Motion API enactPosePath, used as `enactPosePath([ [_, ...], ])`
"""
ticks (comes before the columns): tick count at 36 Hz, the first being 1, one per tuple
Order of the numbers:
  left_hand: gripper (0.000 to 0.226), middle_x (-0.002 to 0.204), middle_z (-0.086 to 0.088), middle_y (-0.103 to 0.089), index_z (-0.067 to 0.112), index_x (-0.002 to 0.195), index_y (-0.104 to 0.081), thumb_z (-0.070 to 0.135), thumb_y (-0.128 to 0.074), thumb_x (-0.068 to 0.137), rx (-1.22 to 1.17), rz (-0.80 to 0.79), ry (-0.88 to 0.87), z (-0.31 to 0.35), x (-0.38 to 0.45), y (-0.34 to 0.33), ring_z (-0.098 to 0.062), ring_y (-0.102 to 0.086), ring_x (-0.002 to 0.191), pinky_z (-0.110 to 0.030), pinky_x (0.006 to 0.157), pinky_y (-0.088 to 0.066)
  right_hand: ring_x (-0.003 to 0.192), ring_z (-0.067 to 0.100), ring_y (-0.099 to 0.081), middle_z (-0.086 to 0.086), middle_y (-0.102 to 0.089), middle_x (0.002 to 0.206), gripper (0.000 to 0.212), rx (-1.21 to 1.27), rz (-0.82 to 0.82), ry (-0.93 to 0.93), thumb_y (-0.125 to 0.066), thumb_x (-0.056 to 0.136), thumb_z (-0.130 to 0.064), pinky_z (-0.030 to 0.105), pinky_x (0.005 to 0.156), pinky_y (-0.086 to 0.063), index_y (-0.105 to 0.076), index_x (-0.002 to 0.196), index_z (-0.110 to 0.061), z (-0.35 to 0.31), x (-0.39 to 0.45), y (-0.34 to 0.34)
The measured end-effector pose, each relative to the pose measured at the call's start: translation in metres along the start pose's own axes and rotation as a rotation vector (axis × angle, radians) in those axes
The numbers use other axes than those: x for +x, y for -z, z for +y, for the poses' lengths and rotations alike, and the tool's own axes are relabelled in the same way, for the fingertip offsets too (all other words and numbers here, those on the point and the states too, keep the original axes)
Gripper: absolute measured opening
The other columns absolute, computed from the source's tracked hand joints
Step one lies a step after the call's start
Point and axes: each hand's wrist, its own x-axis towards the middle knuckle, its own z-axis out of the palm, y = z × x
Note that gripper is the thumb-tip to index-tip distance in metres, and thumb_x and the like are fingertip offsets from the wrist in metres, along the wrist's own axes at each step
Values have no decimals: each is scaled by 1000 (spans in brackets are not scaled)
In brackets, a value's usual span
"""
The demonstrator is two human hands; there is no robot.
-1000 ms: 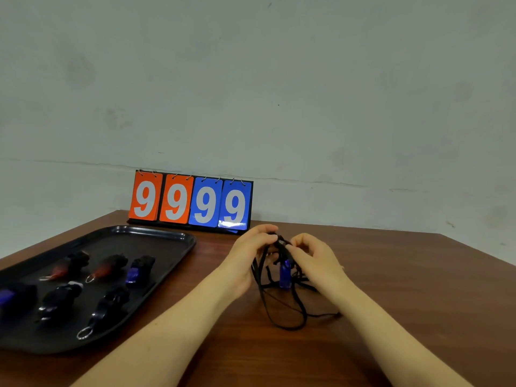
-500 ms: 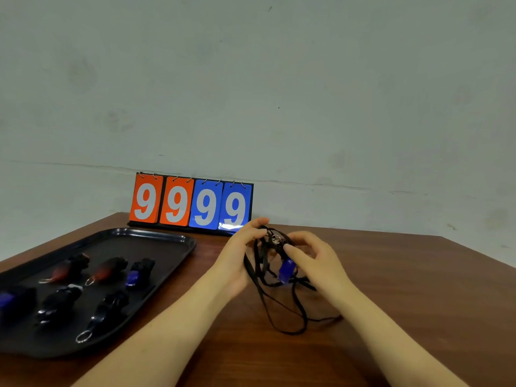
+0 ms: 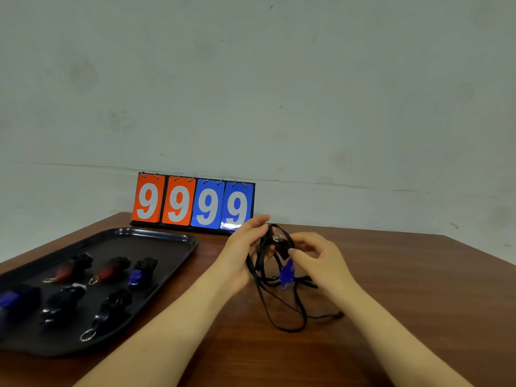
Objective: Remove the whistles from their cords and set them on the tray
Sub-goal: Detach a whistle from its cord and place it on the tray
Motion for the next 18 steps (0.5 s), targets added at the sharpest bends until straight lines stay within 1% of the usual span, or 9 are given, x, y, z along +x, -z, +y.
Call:
enactPosePath([
  [1,22,94,-7,-71,14,112,-65,9,-54,95,-2,2,4,0,0,0,-15,-70,79,-25,69,-58,95,0,-60,-11,-67,102,22,17,32,3,-60,90,-10,11,71,-48,-69,99,-27,0,0,1],
  [3,22,94,-8,-70,14,113,-65,10,-55,94,-6,9,8,0,1,0,-14,-70,74,-24,66,-58,81,1,-65,-7,-72,87,17,99,77,-8,-62,90,-9,11,66,-48,-71,90,-23,-4,2,3],
  [5,21,91,-7,-68,13,113,-65,11,-55,95,12,18,12,-1,2,2,-12,-68,69,-23,60,-56,71,4,-66,-5,-71,76,13,237,91,-73,-62,90,-10,13,60,-47,-71,86,-18,-8,2,5],
  [6,21,89,-6,-68,13,114,-65,12,-55,95,26,18,13,-1,3,3,-11,-67,67,-22,59,-55,68,9,-65,-2,-70,72,12,336,90,-123,-61,90,-9,16,60,-48,-71,85,-15,-10,2,7],
  [9,20,87,-3,-69,14,112,-65,13,-53,97,127,-12,10,-3,4,4,-11,-67,72,-25,64,-53,62,13,-61,3,-65,64,14,715,65,-263,-54,93,-4,23,61,-46,-67,90,-5,-12,3,10],
  [12,17,93,-4,-69,20,105,-67,15,-53,97,293,-12,-28,-7,3,2,-16,-66,87,-28,75,-52,56,12,-54,3,-58,62,13,961,42,-341,-50,92,-5,23,56,-43,-62,93,-4,-12,4,12],
  [14,17,101,-5,-69,23,102,-69,17,-54,96,362,-22,-40,-9,3,1,-21,-65,97,-31,82,-52,52,12,-48,1,-52,59,12,1033,63,-373,-47,92,-6,23,53,-38,-59,91,-5,-10,6,13],
  [15,17,102,-4,-70,24,101,-69,18,-54,96,385,-26,-46,-9,3,1,-19,-65,98,-29,82,-53,51,11,-45,0,-49,57,12,1042,75,-380,-46,92,-6,23,53,-35,-57,91,-5,-9,7,14],
  [18,17,95,-4,-70,19,101,-70,18,-54,96,366,-53,-37,-10,4,2,-18,-64,89,-23,70,-54,50,10,-40,0,-44,57,13,1052,117,-383,-43,92,-5,23,52,-33,-55,89,-6,-6,7,16],
])
